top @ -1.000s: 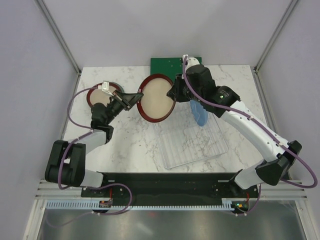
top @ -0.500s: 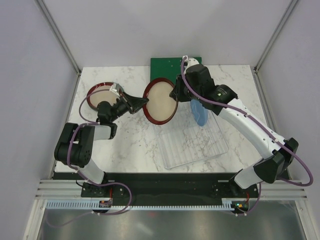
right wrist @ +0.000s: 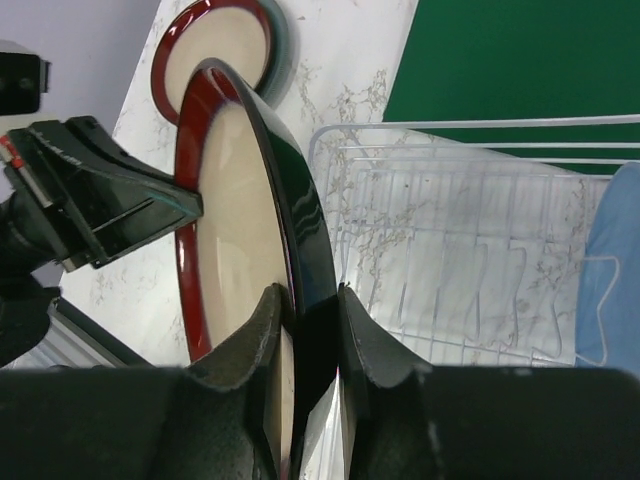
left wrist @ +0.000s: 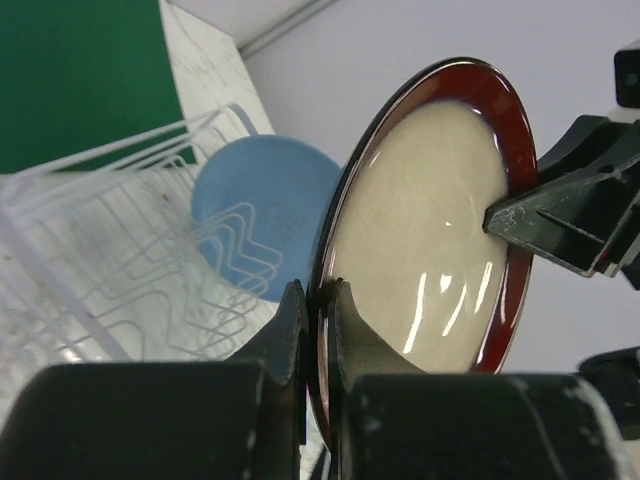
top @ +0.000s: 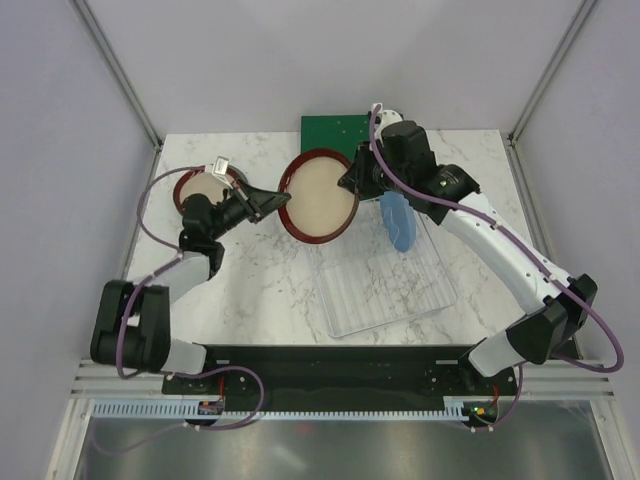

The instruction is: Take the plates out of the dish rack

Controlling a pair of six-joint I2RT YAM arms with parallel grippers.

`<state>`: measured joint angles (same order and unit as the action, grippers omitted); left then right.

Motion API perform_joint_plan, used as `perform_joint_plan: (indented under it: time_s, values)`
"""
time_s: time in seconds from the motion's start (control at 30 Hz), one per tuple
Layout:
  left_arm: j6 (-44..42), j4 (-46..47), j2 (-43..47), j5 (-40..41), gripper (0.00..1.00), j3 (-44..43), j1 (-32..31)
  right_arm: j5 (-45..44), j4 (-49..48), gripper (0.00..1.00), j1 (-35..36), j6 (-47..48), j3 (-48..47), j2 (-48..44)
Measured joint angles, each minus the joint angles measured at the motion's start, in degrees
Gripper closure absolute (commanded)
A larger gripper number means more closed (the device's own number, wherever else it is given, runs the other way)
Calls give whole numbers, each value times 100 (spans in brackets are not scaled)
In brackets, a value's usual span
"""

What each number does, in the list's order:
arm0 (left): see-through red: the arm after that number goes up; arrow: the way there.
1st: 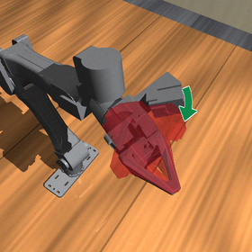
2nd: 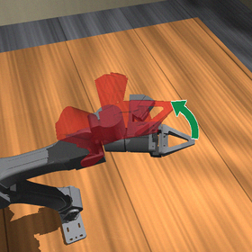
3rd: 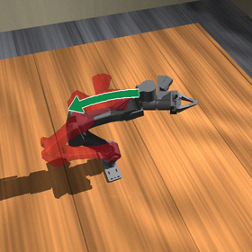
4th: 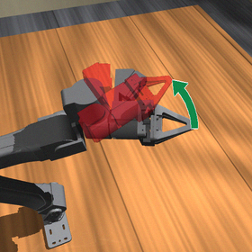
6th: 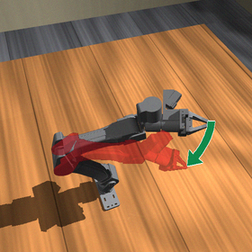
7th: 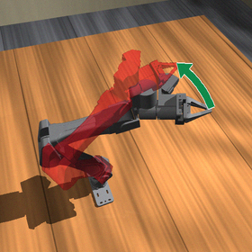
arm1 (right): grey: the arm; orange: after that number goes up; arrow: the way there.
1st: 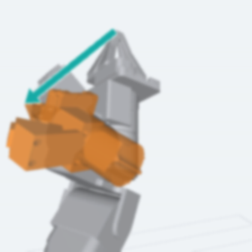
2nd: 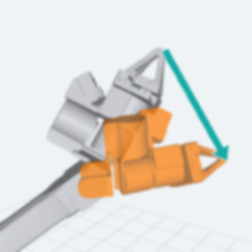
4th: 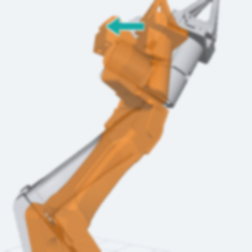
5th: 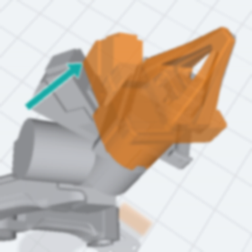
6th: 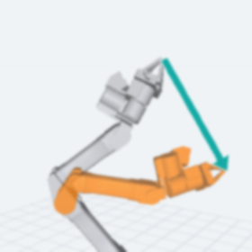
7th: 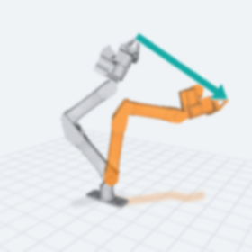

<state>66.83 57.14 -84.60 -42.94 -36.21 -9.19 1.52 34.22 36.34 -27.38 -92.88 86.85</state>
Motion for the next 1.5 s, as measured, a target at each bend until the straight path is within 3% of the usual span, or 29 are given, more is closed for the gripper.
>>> perform_joint_plan:
  time_s: [0.07,0.13,0.2,0.4,0.43,0.77,1.2,1.4,1.5]
  values:
    - [-614,-1043,664,225,98,-28,20,114,-68,65,-24,13,2,44]
    - [-1191,-1878,1174,378,98,-129,24,151,-149,54,-28,48,22,98]
    - [-1735,-2636,1554,509,98,-310,22,168,-236,55,-31,101,26,175]
    - [-2518,-3628,1893,828,98,-490,-4,299,-361,45,-31,190,63,413]
    - [-2559,-3722,1902,857,98,-492,-7,315,-365,40,-31,192,72,452]
    - [-3080,-4559,1930,1187,98,-730,-153,367,-354,38,-26,232,212,625]
    - [-3285,-4745,1893,1309,98,-748,-13,772,-503,25,-105,208,212,1010]
    - [-3397,-4774,1862,1235,98,-748,179,973,-634,26,-96,208,212,1237]
    - [-3434,-4806,1860,1169,98,-748,295,1075,-728,18,-90,197,212,1311]
